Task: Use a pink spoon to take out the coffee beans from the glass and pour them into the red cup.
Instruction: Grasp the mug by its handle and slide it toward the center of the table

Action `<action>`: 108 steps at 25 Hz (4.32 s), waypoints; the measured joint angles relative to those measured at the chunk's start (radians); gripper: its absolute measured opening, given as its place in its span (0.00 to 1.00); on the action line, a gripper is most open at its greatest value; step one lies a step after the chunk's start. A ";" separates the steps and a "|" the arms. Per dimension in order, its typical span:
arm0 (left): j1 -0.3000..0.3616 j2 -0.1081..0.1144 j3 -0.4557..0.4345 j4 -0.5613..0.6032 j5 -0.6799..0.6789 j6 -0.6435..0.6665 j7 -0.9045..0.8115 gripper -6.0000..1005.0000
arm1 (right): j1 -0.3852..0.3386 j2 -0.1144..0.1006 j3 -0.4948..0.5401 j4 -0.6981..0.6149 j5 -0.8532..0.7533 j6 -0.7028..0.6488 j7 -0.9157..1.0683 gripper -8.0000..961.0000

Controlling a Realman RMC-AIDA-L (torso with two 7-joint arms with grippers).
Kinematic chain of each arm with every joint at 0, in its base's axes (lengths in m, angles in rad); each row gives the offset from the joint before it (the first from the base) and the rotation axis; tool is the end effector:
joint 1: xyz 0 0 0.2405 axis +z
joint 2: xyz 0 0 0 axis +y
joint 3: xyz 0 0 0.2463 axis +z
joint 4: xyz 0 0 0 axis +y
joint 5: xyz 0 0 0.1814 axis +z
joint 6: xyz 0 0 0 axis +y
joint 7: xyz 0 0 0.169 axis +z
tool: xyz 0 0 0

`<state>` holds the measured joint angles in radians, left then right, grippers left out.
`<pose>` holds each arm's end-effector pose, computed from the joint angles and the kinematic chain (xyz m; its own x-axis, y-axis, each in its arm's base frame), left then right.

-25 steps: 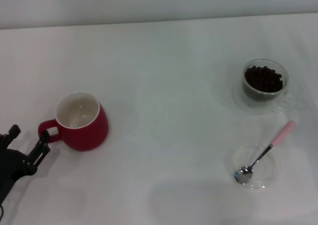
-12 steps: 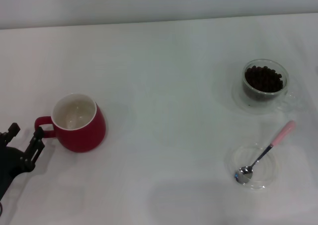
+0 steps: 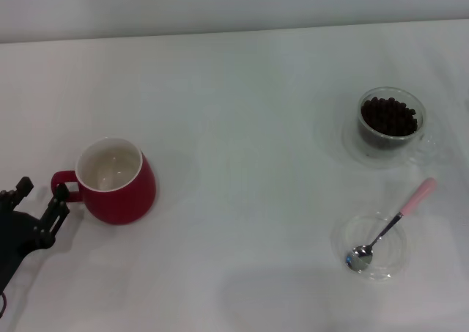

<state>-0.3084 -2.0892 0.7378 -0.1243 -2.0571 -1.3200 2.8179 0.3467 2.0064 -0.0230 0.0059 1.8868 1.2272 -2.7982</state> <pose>-0.3236 0.2496 -0.0496 0.6734 0.1860 0.7155 0.7232 -0.3664 -0.5854 0.3794 0.2990 0.0763 0.6577 0.0180 -0.7531 -0.7480 0.1344 -0.6500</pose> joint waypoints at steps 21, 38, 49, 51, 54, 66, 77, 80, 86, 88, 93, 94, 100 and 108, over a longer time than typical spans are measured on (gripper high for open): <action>-0.032 0.000 0.000 0.000 0.006 0.038 -0.002 0.58 | 0.003 0.000 0.000 -0.001 0.000 -0.022 0.000 0.77; -0.046 0.000 0.000 0.000 0.002 0.038 -0.023 0.30 | 0.006 0.002 0.000 -0.004 0.000 -0.026 0.003 0.76; -0.050 0.000 0.001 0.005 0.007 0.038 -0.024 0.22 | 0.006 0.002 0.000 -0.002 0.000 -0.021 0.006 0.76; -0.054 0.000 0.004 0.005 0.008 0.038 -0.022 0.21 | 0.006 0.002 0.000 -0.002 0.000 -0.019 0.006 0.75; -0.059 0.000 0.007 0.005 0.021 0.038 -0.021 0.20 | 0.006 0.002 0.000 -0.003 0.000 -0.017 0.006 0.75; -0.096 0.000 0.008 0.020 0.106 0.056 0.009 0.17 | 0.009 0.002 0.000 -0.004 0.000 -0.017 0.006 0.75; -0.165 -0.001 0.008 0.032 0.209 0.149 0.009 0.17 | 0.015 0.002 0.000 0.002 0.000 -0.017 0.003 0.74; -0.177 -0.002 0.008 0.042 0.233 0.151 0.009 0.17 | 0.015 0.002 0.000 0.002 0.000 -0.017 0.003 0.74; -0.207 -0.003 0.008 0.045 0.277 0.152 0.009 0.17 | 0.019 0.002 0.000 0.003 0.000 -0.017 0.003 0.74; -0.212 -0.003 0.008 0.046 0.283 0.153 0.009 0.17 | 0.020 0.002 0.000 0.003 0.000 -0.017 0.004 0.74; -0.230 -0.003 0.008 0.048 0.305 0.164 0.009 0.17 | 0.024 0.002 0.000 0.003 0.000 -0.017 0.005 0.73; -0.235 -0.003 0.008 0.047 0.307 0.167 0.009 0.17 | 0.025 0.002 0.000 0.003 0.000 -0.017 0.005 0.73; -0.268 -0.007 0.009 0.040 0.330 0.202 0.007 0.17 | 0.030 0.002 0.000 0.003 0.000 -0.017 0.005 0.73; -0.312 -0.009 0.007 0.029 0.336 0.217 0.000 0.16 | 0.033 0.003 0.000 0.003 0.000 -0.017 0.004 0.72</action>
<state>-0.6208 -2.0987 0.7444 -0.0952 -1.7208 -1.1033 2.8183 0.3796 2.0095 -0.0230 0.0093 1.8868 1.2104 -2.7942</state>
